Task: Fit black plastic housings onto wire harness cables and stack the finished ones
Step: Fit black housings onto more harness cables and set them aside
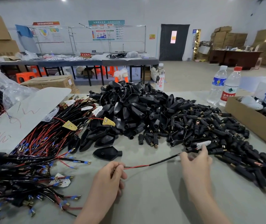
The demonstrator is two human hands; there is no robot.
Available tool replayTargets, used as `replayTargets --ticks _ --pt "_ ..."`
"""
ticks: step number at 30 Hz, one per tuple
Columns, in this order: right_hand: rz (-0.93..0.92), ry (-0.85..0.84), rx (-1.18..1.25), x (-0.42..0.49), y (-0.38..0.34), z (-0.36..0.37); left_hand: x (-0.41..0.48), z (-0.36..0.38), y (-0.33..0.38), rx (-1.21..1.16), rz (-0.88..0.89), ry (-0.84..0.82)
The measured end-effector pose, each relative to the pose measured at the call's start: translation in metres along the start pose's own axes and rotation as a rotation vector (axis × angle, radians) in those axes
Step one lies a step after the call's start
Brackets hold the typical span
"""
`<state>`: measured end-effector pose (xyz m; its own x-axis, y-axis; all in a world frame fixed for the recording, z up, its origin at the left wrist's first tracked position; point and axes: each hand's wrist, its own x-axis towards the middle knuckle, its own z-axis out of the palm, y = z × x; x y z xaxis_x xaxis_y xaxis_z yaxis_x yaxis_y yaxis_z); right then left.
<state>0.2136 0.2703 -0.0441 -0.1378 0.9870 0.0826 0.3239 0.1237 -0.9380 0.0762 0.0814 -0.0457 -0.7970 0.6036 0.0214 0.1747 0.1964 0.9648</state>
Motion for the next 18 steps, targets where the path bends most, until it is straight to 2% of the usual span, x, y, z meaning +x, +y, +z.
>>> replayTargets --ticks 2,4,6,8,10,11,14,18 --pt "-0.134 -0.008 -0.043 -0.01 -0.006 0.002 0.0 0.0 0.002 -0.015 0.007 -0.009" --pt "-0.336 -0.106 -0.099 -0.022 -0.013 0.007 -0.001 0.0 0.004 -0.036 0.018 -0.016" --pt "-0.561 -0.316 -0.185 -0.037 -0.016 0.013 -0.002 0.001 0.007 -0.062 0.03 -0.041" --pt "-0.703 -0.562 -0.263 -0.05 -0.014 0.019 -0.005 0.003 0.01 -0.072 0.056 -0.074" --pt "-0.717 -0.738 -0.255 -0.058 -0.014 0.024 -0.007 0.005 0.01 -0.046 0.096 -0.084" --pt "-0.701 -0.772 -0.22 -0.059 -0.014 0.026 -0.007 0.005 0.01 -0.032 0.11 -0.083" --pt "-0.667 -0.742 -0.134 -0.054 -0.012 0.03 -0.008 0.005 0.007 -0.025 0.123 -0.084" --pt "-0.615 -0.783 -0.143 -0.05 -0.012 0.031 -0.009 0.006 0.004 0.073 0.175 -0.072"
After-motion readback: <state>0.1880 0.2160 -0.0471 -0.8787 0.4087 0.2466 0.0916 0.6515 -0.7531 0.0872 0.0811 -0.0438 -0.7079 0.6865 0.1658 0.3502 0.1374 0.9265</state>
